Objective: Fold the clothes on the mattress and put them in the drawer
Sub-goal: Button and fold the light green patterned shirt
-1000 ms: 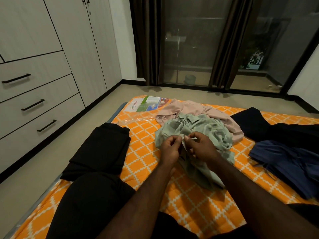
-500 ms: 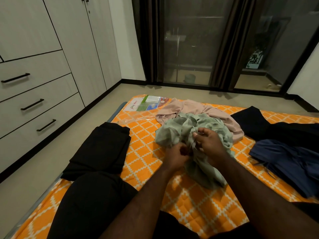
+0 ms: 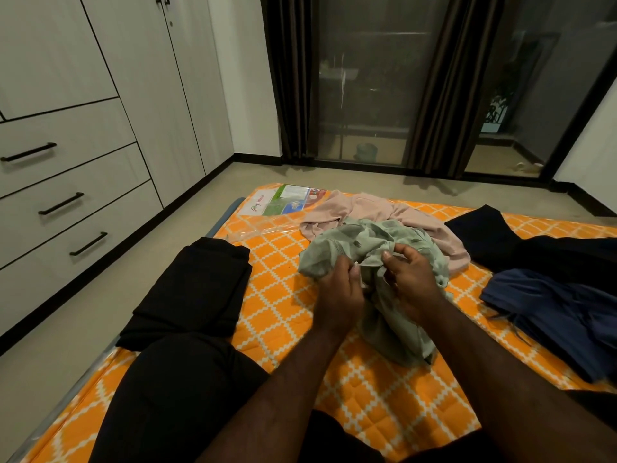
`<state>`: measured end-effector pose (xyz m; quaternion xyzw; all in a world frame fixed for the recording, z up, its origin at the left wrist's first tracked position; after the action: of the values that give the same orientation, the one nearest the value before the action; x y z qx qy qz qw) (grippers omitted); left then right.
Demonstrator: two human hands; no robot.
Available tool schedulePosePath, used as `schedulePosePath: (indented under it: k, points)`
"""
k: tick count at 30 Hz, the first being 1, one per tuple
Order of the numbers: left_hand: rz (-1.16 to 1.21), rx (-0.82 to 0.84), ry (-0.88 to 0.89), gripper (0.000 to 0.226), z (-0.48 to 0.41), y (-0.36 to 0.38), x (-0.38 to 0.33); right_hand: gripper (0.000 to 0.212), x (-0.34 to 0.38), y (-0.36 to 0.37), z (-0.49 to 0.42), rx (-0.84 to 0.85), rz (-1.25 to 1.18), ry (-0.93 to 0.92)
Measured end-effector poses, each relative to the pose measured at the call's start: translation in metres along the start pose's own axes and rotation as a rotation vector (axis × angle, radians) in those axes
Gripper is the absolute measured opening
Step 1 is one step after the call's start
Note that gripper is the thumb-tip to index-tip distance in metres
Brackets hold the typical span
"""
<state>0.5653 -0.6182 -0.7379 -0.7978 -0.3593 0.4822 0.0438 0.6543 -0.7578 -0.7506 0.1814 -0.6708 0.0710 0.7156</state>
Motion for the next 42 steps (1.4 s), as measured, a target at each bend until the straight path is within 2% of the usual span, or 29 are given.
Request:
schedulePosePath:
  k: [3, 5, 7, 10, 13, 17, 24, 28, 32, 35, 39, 42]
  points:
    - [-0.097, -0.015, 0.124, 0.015, -0.001, -0.004, -0.016, 0.026, -0.001, -0.006, -0.004, -0.034, 0.024, -0.013]
    - [-0.173, 0.074, 0.15, 0.019, -0.002, 0.005, -0.018, 0.029, -0.003, -0.007, -0.005, -0.033, 0.018, -0.016]
    - [-0.152, 0.219, 0.05, 0.03, -0.002, 0.019, -0.007, 0.029, -0.006, -0.007, -0.005, -0.025, 0.007, -0.001]
    - [0.153, 0.36, -0.306, 0.041, 0.008, 0.037, 0.026, 0.024, -0.006, -0.006, -0.001, -0.047, 0.027, 0.028]
    - [0.371, 0.293, -0.534, 0.028, 0.017, 0.038, 0.046, 0.022, -0.007, -0.006, 0.001, -0.052, 0.012, 0.042]
    - [0.463, 0.254, -0.525, 0.009, 0.013, 0.038, 0.047, 0.026, -0.009, -0.005, 0.001, -0.047, -0.017, 0.064]
    - [0.655, 0.402, -0.645, 0.01, 0.027, 0.061, 0.054, 0.02, -0.013, -0.001, 0.001, -0.014, -0.15, 0.072]
    - [0.841, 0.377, -0.7, 0.009, 0.031, 0.064, 0.048, 0.016, -0.022, 0.006, -0.002, 0.017, -0.239, 0.17]
    - [0.852, 0.323, -0.753, 0.013, 0.031, 0.064, 0.056, 0.018, -0.025, 0.015, 0.002, 0.034, -0.247, 0.276]
    - [0.881, 0.232, -0.812, 0.014, 0.033, 0.062, 0.066, 0.016, -0.017, 0.01, 0.002, 0.015, -0.026, 0.217]
    - [0.906, 0.198, -0.808, 0.017, 0.031, 0.06, 0.069, 0.01, 0.0, 0.002, 0.0, 0.071, 0.586, 0.14]
    - [0.907, 0.169, -0.801, 0.014, 0.03, 0.056, 0.07, 0.007, 0.005, 0.007, 0.001, 0.17, 0.671, 0.126]
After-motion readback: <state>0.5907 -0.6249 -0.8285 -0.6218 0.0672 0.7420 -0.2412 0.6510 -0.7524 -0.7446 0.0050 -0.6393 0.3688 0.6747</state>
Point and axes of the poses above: each hand's wrist, its own z-axis away from the middle knuckle, its own y-axis out of the palm, x = y × z, the point moved 8 cm from there along -z, towards the middle knuckle, and after that the axes turned 9 degrees about x, right-handed, at the moved point
